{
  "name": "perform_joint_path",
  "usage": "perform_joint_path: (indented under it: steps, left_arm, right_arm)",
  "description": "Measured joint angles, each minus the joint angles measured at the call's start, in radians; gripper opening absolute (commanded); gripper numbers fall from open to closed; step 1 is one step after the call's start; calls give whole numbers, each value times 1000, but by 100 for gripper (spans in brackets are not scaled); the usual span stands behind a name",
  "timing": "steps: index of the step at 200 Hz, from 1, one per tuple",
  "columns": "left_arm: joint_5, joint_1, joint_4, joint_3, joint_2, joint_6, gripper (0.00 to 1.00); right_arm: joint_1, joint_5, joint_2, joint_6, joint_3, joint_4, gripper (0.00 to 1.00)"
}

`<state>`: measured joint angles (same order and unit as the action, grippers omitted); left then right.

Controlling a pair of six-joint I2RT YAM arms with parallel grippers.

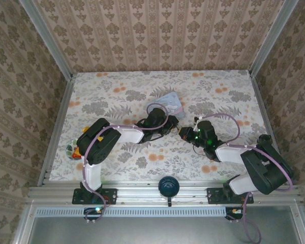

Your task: Unlock the padlock with the key

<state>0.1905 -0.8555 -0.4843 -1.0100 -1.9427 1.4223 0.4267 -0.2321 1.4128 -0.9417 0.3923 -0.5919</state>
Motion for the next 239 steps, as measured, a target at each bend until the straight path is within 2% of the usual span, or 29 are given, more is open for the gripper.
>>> perform_joint_path:
  steps: [188, 239]
  left_arm:
    - [0, 7, -13, -7, -8, 8, 23]
    - [-4, 16, -17, -7, -9, 14, 23]
  right_arm:
    - [-110, -211, 21, 78, 162, 283, 1]
    - [-125, -280, 74, 109, 239, 360, 0]
